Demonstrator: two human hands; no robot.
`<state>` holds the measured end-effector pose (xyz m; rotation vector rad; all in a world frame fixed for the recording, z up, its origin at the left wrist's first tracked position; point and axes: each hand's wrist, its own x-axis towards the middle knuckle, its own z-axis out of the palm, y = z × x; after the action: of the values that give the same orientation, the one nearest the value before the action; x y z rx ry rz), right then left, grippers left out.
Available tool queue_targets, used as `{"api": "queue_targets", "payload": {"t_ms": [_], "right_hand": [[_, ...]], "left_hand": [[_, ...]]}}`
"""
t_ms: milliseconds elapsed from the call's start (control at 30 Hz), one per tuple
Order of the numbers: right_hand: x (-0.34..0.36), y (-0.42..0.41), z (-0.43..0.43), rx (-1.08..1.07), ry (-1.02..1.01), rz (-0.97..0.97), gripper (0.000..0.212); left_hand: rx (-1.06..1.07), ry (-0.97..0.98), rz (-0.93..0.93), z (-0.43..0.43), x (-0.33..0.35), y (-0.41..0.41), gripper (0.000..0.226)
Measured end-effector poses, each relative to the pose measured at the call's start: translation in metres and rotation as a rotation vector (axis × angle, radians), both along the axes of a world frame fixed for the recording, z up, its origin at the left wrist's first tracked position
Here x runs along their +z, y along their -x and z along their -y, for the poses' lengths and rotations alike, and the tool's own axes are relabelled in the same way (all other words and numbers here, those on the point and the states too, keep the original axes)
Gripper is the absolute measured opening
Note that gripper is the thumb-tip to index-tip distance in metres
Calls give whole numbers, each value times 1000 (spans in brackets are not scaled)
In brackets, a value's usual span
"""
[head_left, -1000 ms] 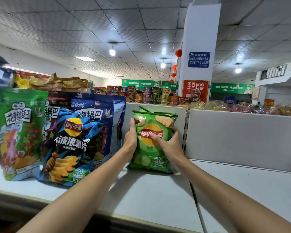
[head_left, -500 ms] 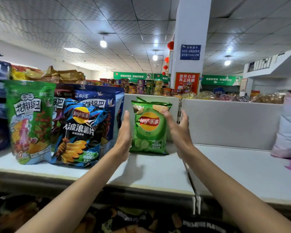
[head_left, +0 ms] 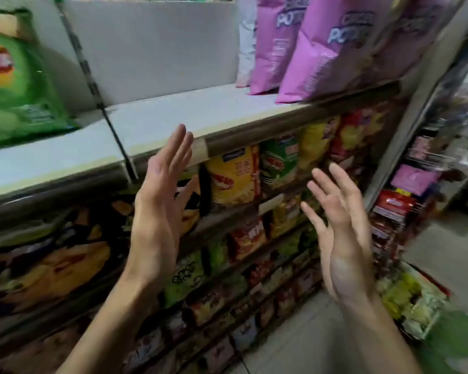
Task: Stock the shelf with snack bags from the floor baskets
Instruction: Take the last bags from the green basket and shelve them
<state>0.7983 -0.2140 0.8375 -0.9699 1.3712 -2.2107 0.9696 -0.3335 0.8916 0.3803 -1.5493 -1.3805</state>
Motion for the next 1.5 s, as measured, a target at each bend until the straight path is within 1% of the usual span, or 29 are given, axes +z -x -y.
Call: {"api": "queue_targets", "payload": {"t_ms": [67, 133, 200, 300, 333, 367, 400, 433, 467, 500, 533, 600, 633, 667, 700, 733, 800, 867, 933, 1000, 1067, 1133, 1200, 1267, 1300, 1367, 1433, 1467, 1500], "right_hand": [[-50, 51, -75, -211, -89, 177, 78], [-101, 91, -140, -401, -166, 332, 85], [-147, 125, -208, -558, -211, 495, 94], [-206, 178, -310, -802, -260, 673, 117], [-221, 195, -339, -859, -287, 727, 113], [-236, 212, -365, -894, -295, 783, 98], [-250, 228, -390, -928, -270, 819, 71], [-265, 242, -413, -956, -261, 831, 39], [-282, 258, -431, -972, -269, 870, 16], [-290, 268, -442, -970, -295, 902, 11], [-304, 285, -454, -993, -333, 930, 23], [-333, 322, -469, -1017, -459, 949, 58], [-345, 342, -470, -1007, -497, 953, 60], [-359, 367, -469, -1017, -485, 995, 46], [-365, 382, -465, -1040, -454, 1034, 23], [-376, 404, -460, -1047, -436, 1076, 5], [-399, 464, -449, -1027, -474, 1123, 10], [-414, 508, -444, -1024, -478, 1177, 20], [-462, 567, -442, -1048, -527, 1223, 30], [-489, 601, -440, -1047, -515, 1307, 32], [-519, 640, -438, -1044, -485, 1385, 28], [-577, 681, -441, -1013, -511, 1429, 25], [-625, 715, -443, -1041, -559, 1487, 29], [-678, 740, -448, -1053, -577, 1514, 35], [-697, 752, -451, -1057, -589, 1510, 36], [-744, 774, -460, -1057, -626, 1530, 37], [-810, 790, -474, -1018, -670, 1541, 40], [-848, 792, -483, -992, -713, 1552, 44], [-881, 792, -490, -992, -755, 1544, 54]], "left_hand": [[-165, -49, 90, -46, -32, 61, 86], [-282, -151, 192, -79, -69, 113, 93], [-406, -237, 308, -115, -108, 167, 86], [-581, -410, 451, -183, -170, 264, 69], [-622, -457, 506, -202, -190, 293, 64], [-669, -475, 572, -219, -213, 325, 57], [-709, -505, 644, -235, -234, 354, 46], [-740, -542, 711, -249, -254, 378, 35], [-766, -581, 773, -262, -270, 399, 33], [-775, -601, 827, -270, -281, 413, 37], [-788, -621, 887, -284, -291, 433, 43], [-819, -642, 938, -306, -302, 474, 73], [-830, -637, 951, -314, -310, 497, 69], [-835, -634, 980, -321, -326, 526, 48], [-839, -630, 995, -327, -334, 544, 31], [-844, -637, 1014, -330, -349, 569, 28], [-814, -647, 1083, -340, -394, 636, 26], [-810, -671, 1117, -354, -416, 689, 23], [-832, -711, 1196, -371, -465, 764, 25], [-825, -733, 1275, -386, -497, 813, 25], [-829, -799, 1350, -397, -529, 855, 23], [-790, -843, 1422, -405, -590, 904, 37], [-798, -853, 1457, -412, -637, 941, 45], [-813, -825, 1478, -423, -687, 968, 37], [-831, -843, 1460, -427, -701, 980, 34], [-812, -882, 1457, -439, -739, 1006, 35], [-779, -869, 1489, -450, -804, 1027, 35], [-748, -859, 1528, -456, -835, 1034, 37], [-730, -838, 1556, -458, -869, 1038, 39]]}}
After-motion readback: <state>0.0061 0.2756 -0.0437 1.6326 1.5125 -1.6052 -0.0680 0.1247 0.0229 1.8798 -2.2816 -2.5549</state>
